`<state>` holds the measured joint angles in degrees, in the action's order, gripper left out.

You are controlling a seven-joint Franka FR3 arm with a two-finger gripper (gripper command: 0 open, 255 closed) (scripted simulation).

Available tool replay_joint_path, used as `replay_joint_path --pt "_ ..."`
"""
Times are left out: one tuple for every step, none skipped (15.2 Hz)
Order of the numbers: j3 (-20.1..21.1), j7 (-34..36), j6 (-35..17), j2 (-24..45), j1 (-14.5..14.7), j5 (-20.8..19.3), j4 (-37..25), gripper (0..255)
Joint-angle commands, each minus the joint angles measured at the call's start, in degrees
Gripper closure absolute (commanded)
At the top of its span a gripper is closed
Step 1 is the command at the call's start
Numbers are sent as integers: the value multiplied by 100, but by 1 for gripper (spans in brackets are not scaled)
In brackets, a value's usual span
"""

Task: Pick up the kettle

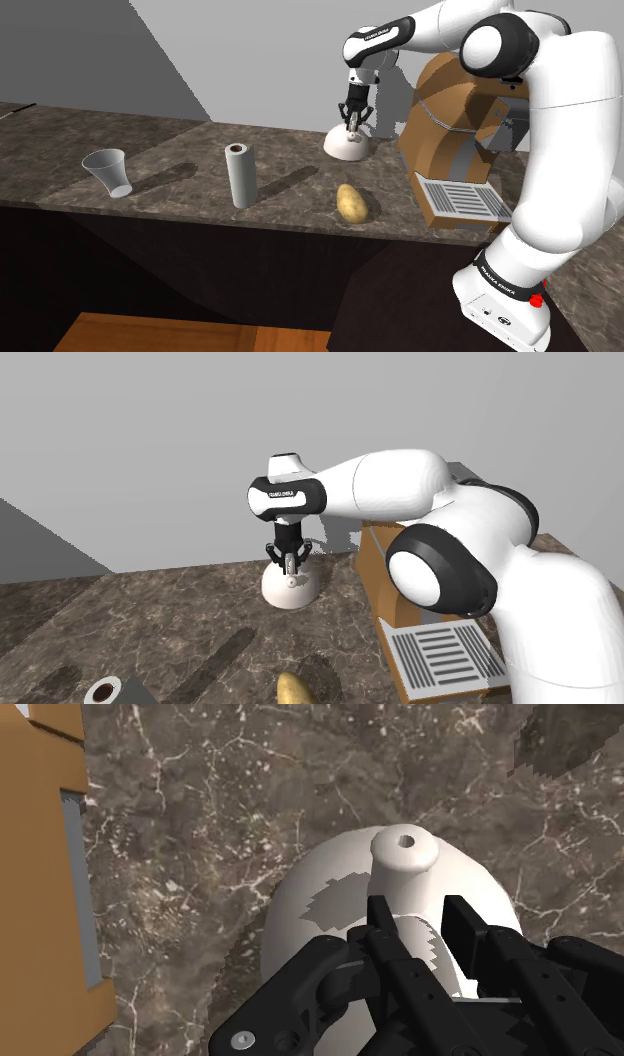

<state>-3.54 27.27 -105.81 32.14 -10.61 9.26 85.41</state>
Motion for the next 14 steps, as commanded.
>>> replay_joint_path --pt "-3 13 124 -49 -3 -7 -83 255" --pt "-5 21 186 -75 -4 -11 -120 255" --pt "-6 29 249 -100 -5 -15 -158 255" --pt "-7 37 312 -124 -6 -18 -198 255" --pt "-8 46 376 -147 -6 -22 -240 255" --pt "-9 54 441 -169 -7 -25 -283 255" --pt "-10 62 506 -189 -8 -28 -328 255" --pt "-11 71 572 -209 -10 -31 -375 255" --pt "-12 79 639 -227 -11 -34 -424 255" --pt "-13 87 706 -244 -12 -37 -474 255" --pt "-14 96 774 -260 -14 -40 -527 255" --pt "-14 104 842 -275 -15 -42 -581 255" --pt "-14 105 852 -278 -15 -42 -588 255" --pt "-14 105 852 -277 -16 -42 -589 255"
